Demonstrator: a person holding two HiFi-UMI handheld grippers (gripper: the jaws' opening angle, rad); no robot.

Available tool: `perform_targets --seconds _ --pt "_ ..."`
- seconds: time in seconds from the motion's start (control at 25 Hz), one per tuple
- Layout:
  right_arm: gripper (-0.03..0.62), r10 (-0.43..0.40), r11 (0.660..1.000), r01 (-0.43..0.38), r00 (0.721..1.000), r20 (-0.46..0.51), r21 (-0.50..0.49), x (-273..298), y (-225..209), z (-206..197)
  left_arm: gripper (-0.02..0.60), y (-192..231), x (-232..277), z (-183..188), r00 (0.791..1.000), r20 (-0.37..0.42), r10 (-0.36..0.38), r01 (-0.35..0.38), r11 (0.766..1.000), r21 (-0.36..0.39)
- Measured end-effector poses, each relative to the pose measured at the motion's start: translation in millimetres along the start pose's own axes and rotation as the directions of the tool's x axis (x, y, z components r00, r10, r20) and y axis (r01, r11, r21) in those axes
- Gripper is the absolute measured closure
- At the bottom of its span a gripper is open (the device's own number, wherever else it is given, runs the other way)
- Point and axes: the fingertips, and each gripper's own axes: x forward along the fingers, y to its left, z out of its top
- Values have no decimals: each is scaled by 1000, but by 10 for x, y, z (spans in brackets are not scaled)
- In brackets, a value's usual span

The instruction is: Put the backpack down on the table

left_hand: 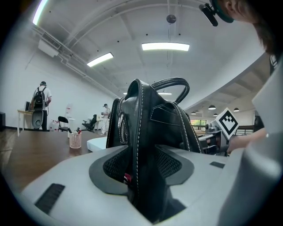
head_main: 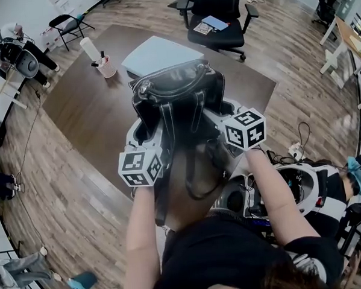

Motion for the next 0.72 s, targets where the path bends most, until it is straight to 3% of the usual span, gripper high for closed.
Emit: perform_targets --seconds 0.16,0.48,0.72 --pt "379 -53 998 53 998 23 24 -120 -37 27 371 10 -151 18 1000 2 -7 7 1000 15" --pt "385 -186 982 186 982 35 27 -532 0 -4 381 43 -528 85 999 34 -12 13 1000 -20" --pt "400 -221 975 220 974 47 25 -796 233 6 428 27 -858 175 997 75 -13 17 999 -51"
